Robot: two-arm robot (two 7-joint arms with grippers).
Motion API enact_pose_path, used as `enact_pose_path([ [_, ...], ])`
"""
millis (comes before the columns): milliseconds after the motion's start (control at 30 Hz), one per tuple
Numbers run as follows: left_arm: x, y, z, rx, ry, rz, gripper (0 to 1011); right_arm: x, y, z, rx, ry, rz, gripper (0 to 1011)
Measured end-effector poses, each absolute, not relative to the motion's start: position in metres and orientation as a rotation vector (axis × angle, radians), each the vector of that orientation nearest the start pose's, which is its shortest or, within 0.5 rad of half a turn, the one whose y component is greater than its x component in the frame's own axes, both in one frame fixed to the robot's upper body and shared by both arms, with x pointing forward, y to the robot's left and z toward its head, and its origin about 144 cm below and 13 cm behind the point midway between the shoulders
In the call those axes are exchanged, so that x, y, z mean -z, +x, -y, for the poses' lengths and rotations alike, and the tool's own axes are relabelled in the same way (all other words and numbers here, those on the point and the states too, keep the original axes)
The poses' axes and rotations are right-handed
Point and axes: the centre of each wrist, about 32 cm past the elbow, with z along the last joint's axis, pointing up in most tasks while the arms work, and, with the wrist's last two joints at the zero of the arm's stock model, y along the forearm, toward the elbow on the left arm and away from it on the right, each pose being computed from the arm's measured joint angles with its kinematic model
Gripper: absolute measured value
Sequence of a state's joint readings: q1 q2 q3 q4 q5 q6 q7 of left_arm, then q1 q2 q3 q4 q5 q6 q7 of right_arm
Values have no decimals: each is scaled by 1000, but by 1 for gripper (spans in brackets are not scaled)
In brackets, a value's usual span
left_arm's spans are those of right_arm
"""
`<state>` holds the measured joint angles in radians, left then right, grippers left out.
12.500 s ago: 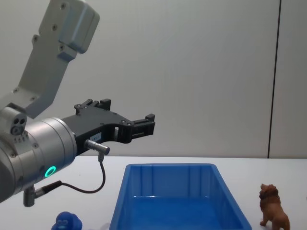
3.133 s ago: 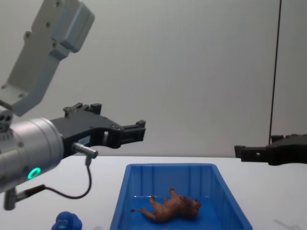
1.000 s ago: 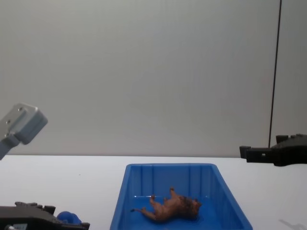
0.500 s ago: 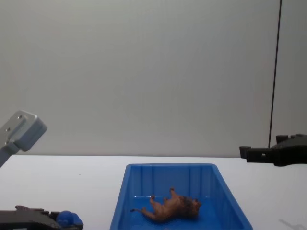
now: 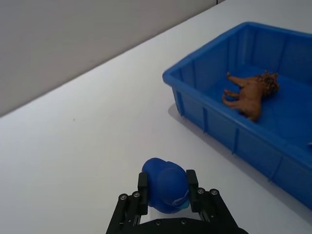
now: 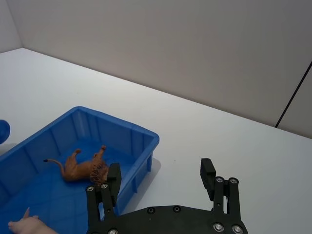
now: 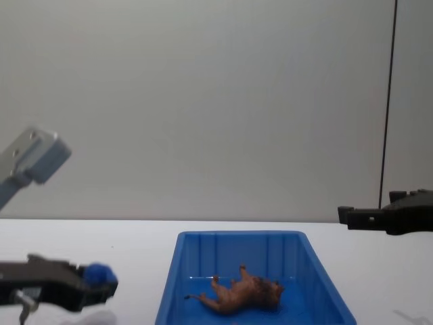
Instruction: Pick up the two dolls from the table and place them into the box.
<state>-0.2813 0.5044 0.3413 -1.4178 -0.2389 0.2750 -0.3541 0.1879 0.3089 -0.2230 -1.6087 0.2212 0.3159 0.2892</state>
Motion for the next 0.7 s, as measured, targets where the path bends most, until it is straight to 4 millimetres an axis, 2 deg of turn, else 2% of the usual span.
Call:
enact_pose_path([
  [267, -1210, 539, -294, -970, 440, 104, 412, -1208, 501, 246, 1080, -209, -40, 1001],
  [533, -1225, 561, -278, -896, 395, 181, 367, -1208, 501, 246, 1079, -209, -40, 1001],
  [667, -1228, 573, -268, -853, 365, 208, 464, -1208, 501, 246, 1079, -209, -40, 1001],
  [700, -1228, 575, -266, -845, 359, 212, 524, -1208, 501, 246, 1079, -208, -40, 1001],
])
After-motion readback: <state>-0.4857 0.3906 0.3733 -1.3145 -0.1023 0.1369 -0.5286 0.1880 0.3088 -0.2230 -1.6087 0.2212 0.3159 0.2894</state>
